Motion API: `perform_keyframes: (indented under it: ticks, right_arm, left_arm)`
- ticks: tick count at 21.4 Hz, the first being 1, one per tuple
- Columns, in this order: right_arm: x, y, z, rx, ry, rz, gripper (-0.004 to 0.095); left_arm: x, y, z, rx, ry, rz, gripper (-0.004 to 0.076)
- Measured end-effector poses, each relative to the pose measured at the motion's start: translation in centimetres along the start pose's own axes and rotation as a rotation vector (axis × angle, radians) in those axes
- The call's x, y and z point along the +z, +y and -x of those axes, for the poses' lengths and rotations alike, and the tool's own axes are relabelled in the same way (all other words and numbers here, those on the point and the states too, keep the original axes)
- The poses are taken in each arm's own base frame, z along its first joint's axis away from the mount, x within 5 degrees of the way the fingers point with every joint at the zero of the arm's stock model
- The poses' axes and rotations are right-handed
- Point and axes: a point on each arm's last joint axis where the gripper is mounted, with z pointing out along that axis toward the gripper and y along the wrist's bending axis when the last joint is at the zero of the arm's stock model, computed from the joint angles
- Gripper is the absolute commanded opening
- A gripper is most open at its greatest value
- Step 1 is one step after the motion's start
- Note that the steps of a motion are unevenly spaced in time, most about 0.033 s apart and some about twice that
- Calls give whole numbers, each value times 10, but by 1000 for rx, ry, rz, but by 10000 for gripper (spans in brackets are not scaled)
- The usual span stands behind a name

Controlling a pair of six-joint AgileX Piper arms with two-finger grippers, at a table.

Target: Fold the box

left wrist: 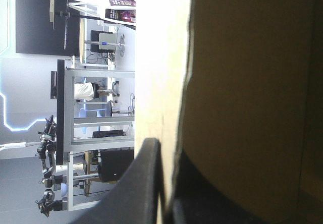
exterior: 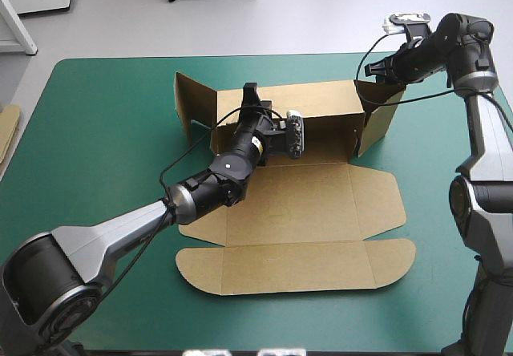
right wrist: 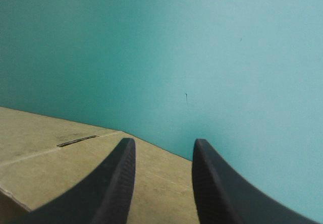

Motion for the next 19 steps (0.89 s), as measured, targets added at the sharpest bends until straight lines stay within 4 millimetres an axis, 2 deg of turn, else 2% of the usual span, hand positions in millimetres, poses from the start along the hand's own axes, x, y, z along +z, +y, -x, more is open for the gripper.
perform_keyframes:
  ticks: [5, 12, 15, 19]
  right_arm:
    - [1, 3, -18, -10, 39, 22, 351]
    - [-12, 8, -47, 0, 49, 24, 350]
    - [-25, 12, -62, -3, 49, 19, 351]
    - [-42, 16, -69, -19, 32, 6, 350]
  left_arm:
    - [0, 0, 0, 2, -1, 0, -8]
    - [-1, 0, 1, 3, 0, 2, -8]
    - [-1, 0, 0, 3, 2, 3, -8]
    - [-1, 0, 0, 3, 2, 3, -9]
